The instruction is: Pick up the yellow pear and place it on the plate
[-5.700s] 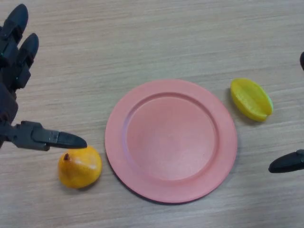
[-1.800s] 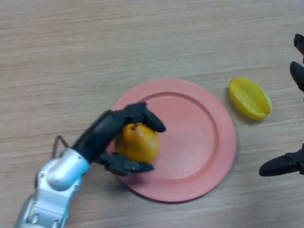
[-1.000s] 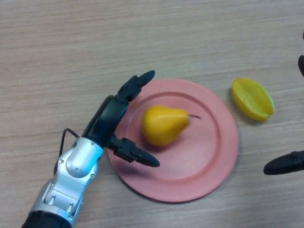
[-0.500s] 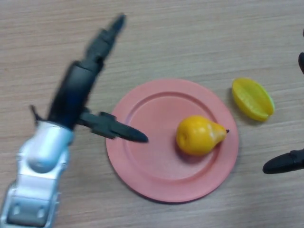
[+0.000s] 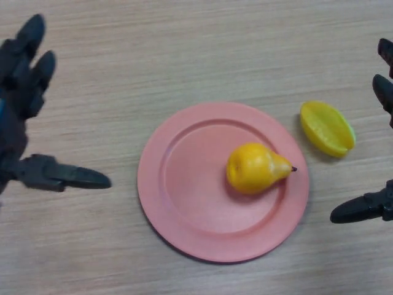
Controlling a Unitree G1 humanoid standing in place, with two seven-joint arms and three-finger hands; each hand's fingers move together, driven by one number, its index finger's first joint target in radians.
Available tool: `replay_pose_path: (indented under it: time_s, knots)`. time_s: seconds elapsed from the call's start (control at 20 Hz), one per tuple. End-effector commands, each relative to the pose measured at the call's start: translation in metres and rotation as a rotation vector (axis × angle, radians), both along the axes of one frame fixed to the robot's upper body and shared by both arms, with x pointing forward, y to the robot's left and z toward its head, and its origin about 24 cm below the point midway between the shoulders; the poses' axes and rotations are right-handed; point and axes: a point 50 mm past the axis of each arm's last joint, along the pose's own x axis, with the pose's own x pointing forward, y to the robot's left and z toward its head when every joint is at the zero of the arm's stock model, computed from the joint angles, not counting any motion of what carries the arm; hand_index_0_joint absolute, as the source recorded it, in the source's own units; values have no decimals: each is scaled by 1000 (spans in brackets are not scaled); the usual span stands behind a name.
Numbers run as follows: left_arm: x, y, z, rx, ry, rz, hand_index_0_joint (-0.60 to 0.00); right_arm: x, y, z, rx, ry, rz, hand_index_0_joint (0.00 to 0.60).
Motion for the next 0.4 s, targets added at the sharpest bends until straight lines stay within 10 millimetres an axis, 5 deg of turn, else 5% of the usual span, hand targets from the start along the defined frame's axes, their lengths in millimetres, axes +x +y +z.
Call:
replay_pose_path:
  time_s: [0.05, 0.4]
  knots:
    - [-17, 18, 32, 24, -176, 0, 0, -6, -1, 28, -14, -181, -6, 0]
    - [-18, 16, 33, 27, -183, -25, 0, -4, 0, 31, -19, -218, -5, 0]
